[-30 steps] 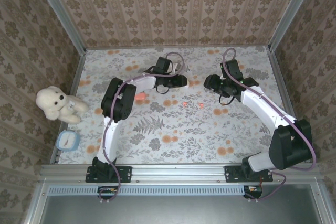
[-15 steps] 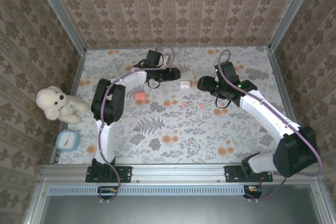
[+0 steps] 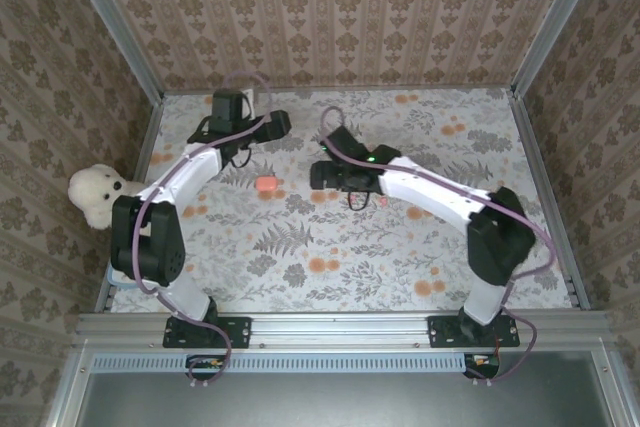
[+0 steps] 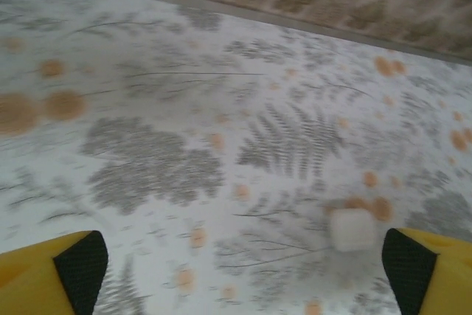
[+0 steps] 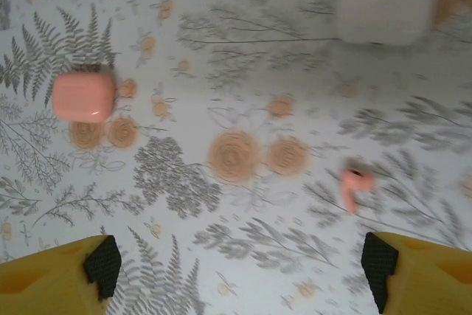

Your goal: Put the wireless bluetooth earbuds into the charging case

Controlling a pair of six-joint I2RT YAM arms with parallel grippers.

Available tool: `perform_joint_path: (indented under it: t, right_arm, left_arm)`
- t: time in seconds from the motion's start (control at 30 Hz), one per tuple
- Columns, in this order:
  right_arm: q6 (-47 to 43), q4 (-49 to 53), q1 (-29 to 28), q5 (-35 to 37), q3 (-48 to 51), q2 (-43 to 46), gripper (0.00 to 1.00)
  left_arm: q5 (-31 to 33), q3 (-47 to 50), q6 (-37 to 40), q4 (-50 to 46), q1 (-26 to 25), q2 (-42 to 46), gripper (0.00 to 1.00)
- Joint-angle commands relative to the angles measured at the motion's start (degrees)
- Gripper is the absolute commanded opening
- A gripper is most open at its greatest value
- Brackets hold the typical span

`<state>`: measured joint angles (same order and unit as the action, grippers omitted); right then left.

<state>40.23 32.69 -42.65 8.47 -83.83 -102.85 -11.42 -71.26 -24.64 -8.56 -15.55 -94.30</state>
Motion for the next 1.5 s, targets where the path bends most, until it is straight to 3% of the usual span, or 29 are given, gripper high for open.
perform_joint_path:
  t: [0.0, 0.17, 0.27, 0.5, 0.93, 1.47]
  right_arm:
    - [0.6, 4.6, -3.1, 5.0, -9.2, -7.1, 0.94]
    - [1.4, 9.0, -6.0, 6.4, -24.2, -20.4, 0.95]
    - [2.0, 10.5, -7.2, 7.4, -31.8, -27.2, 0.95]
    - [1.0, 5.9, -9.4, 13.1, -41.2, -38.0, 0.93]
    - [1.1, 7.6, -10.7, 16.5, -57.6, -50.9, 0.91]
    - [0.0, 9.5, -11.1, 18.6, -63.6, -56.7, 0.77]
  left_arm:
    - [4.5, 2.5, -1.0, 1.2, 3.0, 2.6, 1.0]
    - [5.9, 2.8, -6.7, -0.5, 9.5, 3.5, 1.0]
    - [1.3, 2.3, -10.0, -2.6, 14.6, 3.4, 1.0]
    - [-3.2, 9.2, -13.8, 4.3, 21.5, 7.4, 1.0]
    - [-3.0, 10.1, -11.1, 4.4, 21.8, 7.9, 1.0]
    - [-4.8, 11.2, -10.9, 5.4, 21.8, 9.3, 1.0]
